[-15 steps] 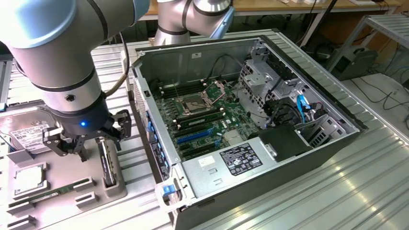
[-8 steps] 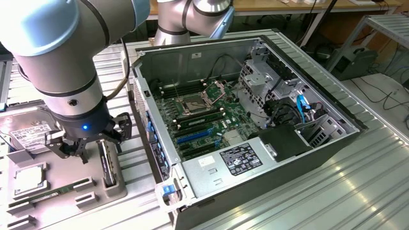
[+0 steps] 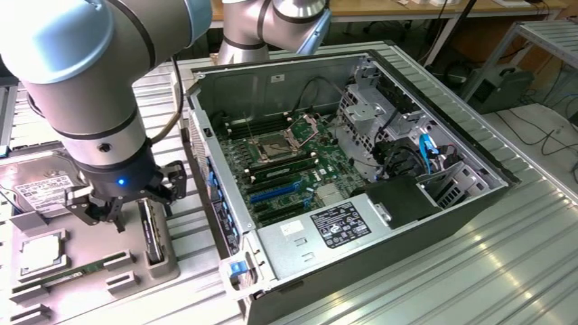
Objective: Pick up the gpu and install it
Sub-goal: 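Pick up the gpu and move the gpu toward the slot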
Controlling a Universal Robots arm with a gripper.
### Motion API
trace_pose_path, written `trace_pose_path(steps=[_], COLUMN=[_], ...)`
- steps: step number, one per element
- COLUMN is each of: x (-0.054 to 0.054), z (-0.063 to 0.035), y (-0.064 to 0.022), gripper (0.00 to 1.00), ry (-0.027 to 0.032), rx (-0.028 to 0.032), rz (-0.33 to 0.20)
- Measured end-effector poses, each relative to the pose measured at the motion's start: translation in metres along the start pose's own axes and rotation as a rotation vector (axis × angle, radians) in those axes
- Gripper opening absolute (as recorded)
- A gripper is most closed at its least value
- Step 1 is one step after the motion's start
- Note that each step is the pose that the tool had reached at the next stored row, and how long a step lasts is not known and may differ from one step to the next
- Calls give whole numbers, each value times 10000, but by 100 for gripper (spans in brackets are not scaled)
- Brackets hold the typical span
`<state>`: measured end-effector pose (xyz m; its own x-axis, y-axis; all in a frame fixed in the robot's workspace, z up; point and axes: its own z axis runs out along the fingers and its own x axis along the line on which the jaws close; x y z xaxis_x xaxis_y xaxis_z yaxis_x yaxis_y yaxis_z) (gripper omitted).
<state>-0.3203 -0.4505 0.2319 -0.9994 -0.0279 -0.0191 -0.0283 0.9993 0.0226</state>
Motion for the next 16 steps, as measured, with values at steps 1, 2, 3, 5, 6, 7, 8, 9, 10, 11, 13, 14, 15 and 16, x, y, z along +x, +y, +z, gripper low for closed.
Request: trace_pose_path(steps=[1,2,3,5,6,7,8,9,10,11,13,14,15,16], x=[0,0,0,1,1,1,1,0,-2,-3,-5,-7,-8,-10], z=[8,17,30,53,58,60,60,61,62,62,62,62,63,63], y=[0,-1,-1,-2,-2,-2,-2,-2,-2,-2,-2,-2,-2,-2], gripper=[72,72,72,72,72,72,72,72,71,71,64,58,51,51], ry=[0,2,2,2,3,5,5,4,3,2,2,2,1,2], rx=[0,2,2,2,2,4,4,3,2,2,1,2,1,2], rz=[-1,-1,0,0,-1,-1,-1,-1,-1,0,-1,-1,-1,-1])
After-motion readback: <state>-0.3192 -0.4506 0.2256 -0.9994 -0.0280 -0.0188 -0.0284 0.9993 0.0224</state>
